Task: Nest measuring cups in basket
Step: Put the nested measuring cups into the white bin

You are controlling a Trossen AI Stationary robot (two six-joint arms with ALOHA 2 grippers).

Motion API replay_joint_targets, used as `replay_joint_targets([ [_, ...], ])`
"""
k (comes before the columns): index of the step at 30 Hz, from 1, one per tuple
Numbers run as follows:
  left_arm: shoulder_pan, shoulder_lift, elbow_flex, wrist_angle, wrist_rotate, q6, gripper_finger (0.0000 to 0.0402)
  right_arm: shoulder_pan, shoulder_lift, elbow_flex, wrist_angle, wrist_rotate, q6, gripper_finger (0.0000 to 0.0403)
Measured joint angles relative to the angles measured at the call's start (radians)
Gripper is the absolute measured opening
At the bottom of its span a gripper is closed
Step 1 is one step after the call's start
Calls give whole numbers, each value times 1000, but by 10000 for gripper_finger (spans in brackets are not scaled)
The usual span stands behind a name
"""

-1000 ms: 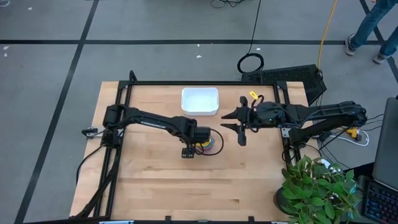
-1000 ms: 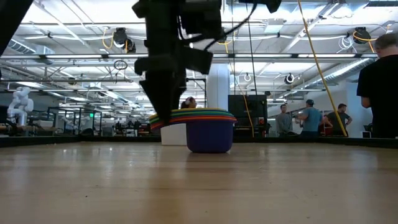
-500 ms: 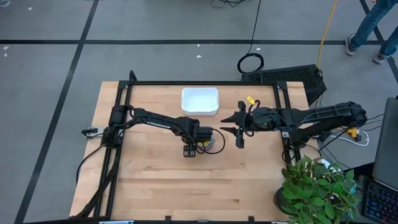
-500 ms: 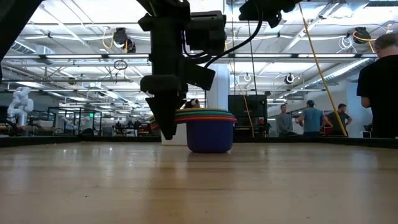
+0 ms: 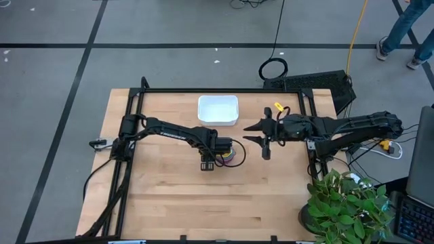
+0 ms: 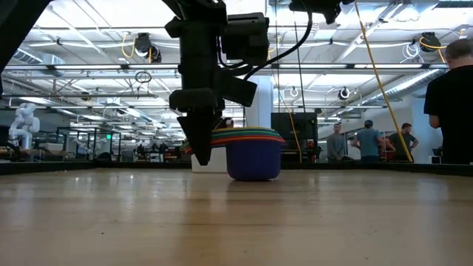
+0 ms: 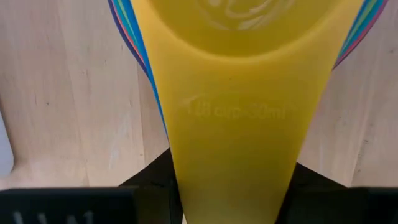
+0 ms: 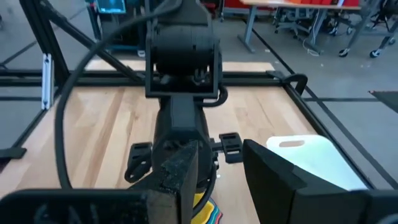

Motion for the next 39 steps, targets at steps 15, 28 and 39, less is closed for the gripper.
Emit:
replay_joint_targets([
  [15,21,-117,0,-15,6,44,137,0,-155,0,-19,0,-3,118],
  [28,106,-222,0,-15,-33,117,137,0,-153,-1,-34,0,3,118],
  [39,330,-229,0,74,-44,335,136,0,-151,-1,-34,0,4,118],
])
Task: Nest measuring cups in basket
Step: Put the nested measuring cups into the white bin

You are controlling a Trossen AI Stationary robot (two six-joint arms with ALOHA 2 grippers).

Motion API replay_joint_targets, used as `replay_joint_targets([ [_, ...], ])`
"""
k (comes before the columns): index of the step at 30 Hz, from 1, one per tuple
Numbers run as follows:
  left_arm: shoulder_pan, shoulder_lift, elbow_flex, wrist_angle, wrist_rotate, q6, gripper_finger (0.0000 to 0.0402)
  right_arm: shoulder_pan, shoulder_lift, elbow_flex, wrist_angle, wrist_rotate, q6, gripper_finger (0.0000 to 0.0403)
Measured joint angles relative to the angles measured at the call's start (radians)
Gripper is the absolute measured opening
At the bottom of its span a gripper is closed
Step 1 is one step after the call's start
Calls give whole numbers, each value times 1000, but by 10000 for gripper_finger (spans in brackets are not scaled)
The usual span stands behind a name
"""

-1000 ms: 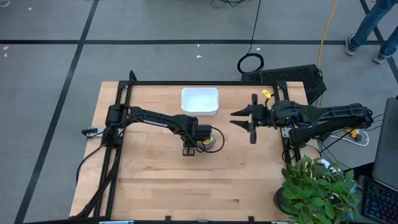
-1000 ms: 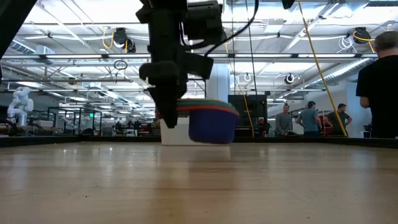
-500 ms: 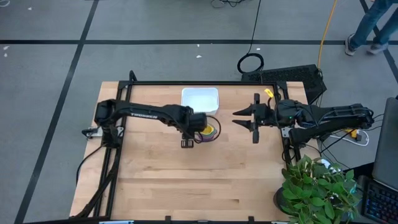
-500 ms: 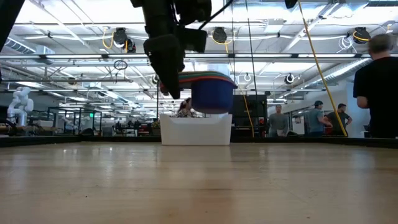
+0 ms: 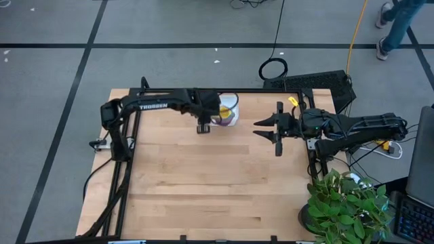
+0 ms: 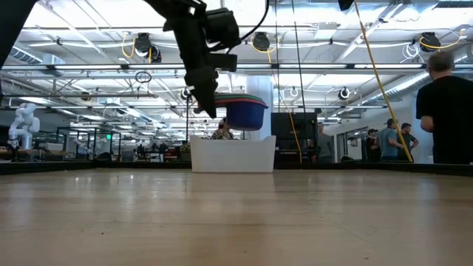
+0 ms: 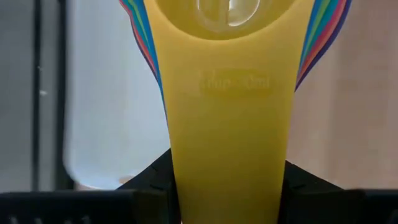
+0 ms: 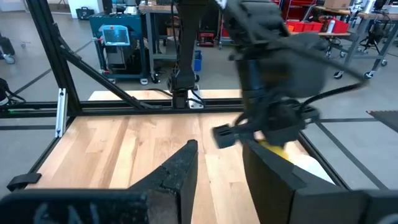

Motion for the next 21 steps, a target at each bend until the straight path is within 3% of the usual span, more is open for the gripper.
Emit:
replay_joint_targets([
  [6,106,7,0,78,13,118,135,0,17,0,0,0,0,118],
  [11,166,18,0,118,115,147,134,0,39,0,0,0,0,118],
  [21,197,102,1,158,182,174,129,0,53,0,0,0,23,118],
])
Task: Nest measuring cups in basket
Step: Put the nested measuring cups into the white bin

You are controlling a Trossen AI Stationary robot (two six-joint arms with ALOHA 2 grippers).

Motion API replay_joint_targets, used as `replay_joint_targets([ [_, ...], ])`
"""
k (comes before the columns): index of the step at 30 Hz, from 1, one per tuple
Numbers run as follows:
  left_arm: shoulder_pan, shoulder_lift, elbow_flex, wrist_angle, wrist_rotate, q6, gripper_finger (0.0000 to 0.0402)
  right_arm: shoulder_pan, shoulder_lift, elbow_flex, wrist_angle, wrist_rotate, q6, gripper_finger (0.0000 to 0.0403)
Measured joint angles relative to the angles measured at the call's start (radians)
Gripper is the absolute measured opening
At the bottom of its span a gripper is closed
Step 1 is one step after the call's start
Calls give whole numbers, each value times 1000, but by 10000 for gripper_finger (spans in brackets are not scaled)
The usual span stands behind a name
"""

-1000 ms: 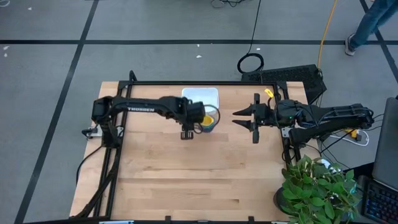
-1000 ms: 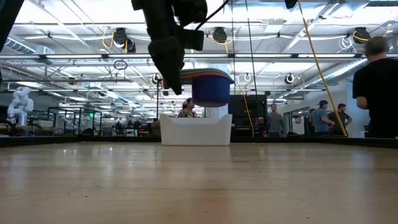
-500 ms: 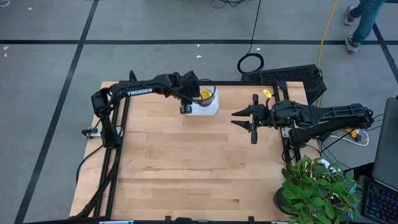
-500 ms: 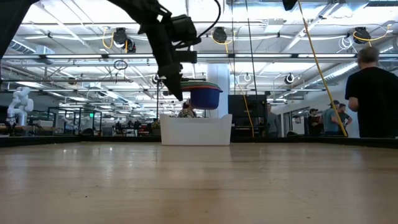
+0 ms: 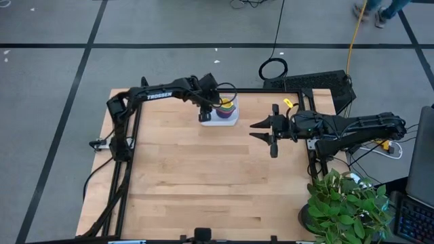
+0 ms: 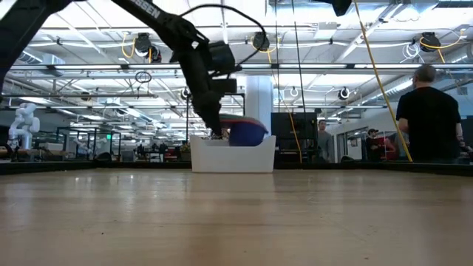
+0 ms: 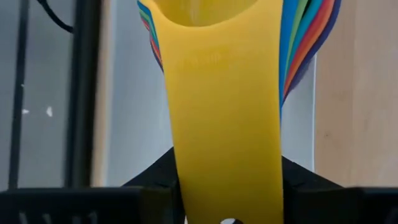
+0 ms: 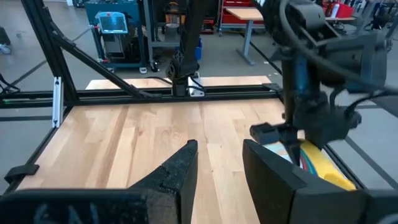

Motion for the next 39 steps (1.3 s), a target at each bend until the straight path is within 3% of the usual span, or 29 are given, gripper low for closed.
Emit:
replay_joint_targets([
  [9,1,86,0,6,2,7,112,0,0,0,0,0,4,118],
  [18,1,95,0,0,10,40,34,0,0,0,0,0,2,118],
  [23,-3,95,0,1,-4,55,26,0,0,0,0,0,0,118],
  [39,-58,32,-3,47,-267,77,26,0,0,0,-3,3,-10,118],
])
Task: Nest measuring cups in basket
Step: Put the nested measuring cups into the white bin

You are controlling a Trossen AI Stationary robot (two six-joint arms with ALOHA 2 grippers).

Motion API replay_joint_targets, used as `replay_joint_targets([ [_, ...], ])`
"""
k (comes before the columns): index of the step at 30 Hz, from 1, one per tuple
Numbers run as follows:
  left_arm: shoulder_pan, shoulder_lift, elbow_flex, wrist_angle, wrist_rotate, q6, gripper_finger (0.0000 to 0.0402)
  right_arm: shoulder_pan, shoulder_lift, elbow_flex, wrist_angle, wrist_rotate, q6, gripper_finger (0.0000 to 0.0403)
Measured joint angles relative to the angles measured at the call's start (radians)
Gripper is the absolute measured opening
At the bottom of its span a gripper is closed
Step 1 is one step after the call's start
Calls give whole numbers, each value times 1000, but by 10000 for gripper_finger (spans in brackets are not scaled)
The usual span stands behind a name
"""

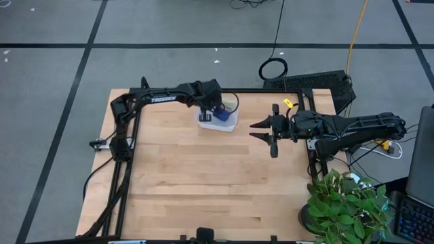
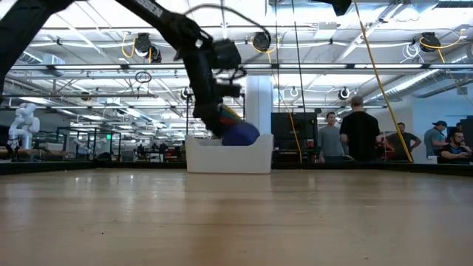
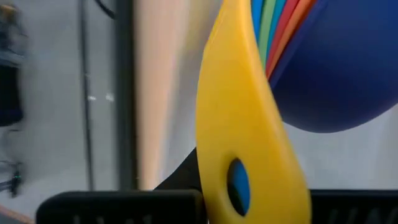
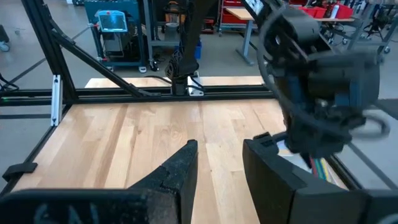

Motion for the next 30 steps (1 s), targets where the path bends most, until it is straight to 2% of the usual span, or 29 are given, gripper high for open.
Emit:
replay_joint_targets([
  [5,-24,-94,1,-2,-55,-19,26,-1,0,0,-18,52,-16,118],
  [8,-56,-148,1,-2,-124,-45,26,-1,0,0,-40,87,-17,118],
  [15,-226,-240,-33,-8,-303,-106,26,-1,0,0,-56,98,-6,118],
  [19,-337,-321,-189,115,-412,-136,26,-1,0,0,-79,98,9,118],
  [22,-411,-395,-358,246,-455,-201,26,-1,0,0,-87,98,16,118],
  [24,-472,-431,-479,360,-542,-228,26,0,0,0,-86,98,17,118],
  [27,-567,-446,-629,503,-626,-225,26,0,0,0,-80,98,13,118],
  [30,-646,-443,-726,596,-699,-243,26,0,0,0,-74,98,11,118],
])
